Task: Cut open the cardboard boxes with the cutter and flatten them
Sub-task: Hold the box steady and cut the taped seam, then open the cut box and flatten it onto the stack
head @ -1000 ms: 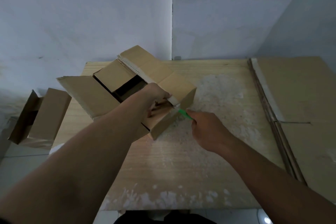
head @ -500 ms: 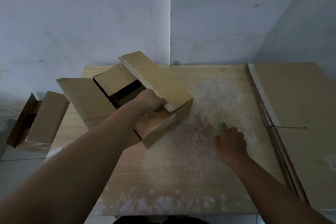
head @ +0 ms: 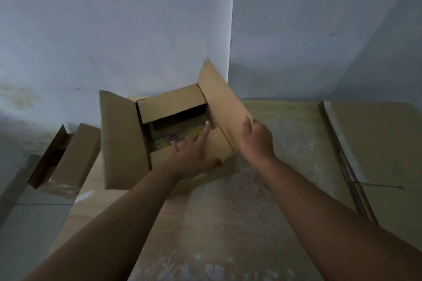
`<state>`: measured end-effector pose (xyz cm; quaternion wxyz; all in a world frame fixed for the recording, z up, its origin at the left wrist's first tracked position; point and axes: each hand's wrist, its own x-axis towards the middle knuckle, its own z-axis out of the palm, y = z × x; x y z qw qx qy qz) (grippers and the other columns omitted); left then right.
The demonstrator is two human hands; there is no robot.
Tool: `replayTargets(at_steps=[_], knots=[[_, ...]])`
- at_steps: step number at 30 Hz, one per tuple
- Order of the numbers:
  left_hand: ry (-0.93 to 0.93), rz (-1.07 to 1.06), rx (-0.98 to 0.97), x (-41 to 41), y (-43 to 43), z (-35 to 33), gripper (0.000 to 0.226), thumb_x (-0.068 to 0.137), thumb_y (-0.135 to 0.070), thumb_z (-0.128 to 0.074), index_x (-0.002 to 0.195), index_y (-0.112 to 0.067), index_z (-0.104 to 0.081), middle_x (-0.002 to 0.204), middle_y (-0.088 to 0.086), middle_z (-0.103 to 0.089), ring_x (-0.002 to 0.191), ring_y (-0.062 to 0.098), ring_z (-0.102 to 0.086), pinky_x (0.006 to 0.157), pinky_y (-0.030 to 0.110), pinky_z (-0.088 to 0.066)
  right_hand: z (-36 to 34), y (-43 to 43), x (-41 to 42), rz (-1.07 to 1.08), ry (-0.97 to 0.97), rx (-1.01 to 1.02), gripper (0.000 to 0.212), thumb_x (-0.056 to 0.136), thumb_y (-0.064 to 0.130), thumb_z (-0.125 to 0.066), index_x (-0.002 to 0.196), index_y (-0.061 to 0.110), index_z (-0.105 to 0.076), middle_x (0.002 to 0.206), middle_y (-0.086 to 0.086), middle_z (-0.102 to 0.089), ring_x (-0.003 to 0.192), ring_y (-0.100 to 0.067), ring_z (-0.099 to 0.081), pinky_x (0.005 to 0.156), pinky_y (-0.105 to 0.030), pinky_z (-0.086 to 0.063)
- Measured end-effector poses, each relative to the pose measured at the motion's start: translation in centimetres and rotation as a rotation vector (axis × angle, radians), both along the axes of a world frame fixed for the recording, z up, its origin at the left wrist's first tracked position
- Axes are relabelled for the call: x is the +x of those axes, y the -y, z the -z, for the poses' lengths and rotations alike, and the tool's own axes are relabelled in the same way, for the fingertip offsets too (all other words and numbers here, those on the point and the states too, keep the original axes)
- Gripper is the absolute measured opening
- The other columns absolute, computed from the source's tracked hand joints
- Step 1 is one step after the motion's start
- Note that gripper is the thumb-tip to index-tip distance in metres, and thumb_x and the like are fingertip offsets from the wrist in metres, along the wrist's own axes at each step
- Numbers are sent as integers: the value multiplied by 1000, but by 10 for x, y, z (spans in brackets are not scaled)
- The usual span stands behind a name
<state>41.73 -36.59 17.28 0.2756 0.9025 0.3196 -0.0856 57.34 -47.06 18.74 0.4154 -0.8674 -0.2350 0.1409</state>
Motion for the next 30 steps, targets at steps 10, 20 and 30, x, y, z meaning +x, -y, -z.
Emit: replayTargets(at_steps=[10, 20, 30], knots=[[-165, 192, 405, -5, -19, 5, 146, 58, -98, -60, 164, -22, 6, 155, 10, -28, 146, 33, -25, 124, 64, 6, 48, 43, 11, 466, -1005, 207, 16, 104, 18, -48, 104, 6, -58, 94, -20, -64, 74, -31, -63, 49, -35, -54], [-57, 165, 537, -30, 35, -69, 23, 98, -48, -62, 101, -32, -46, 95, -9, -63, 82, 15, -60, 70, 30, -45, 80, 56, 15, 403, -767, -94, 36, 89, 31, -71, 106, -1, -68, 79, -17, -62, 62, -27, -58, 54, -32, -49], [-202, 185, -70, -59, 44, -9, 65, 105, -63, -25, 164, -38, -11, 172, -9, -14, 158, 11, -10, 127, 50, -2, 35, 30, -21, -291, 166, -481, 51, 97, 45, -49, 140, 20, -39, 139, -15, -33, 128, -35, -36, 105, -45, -39]])
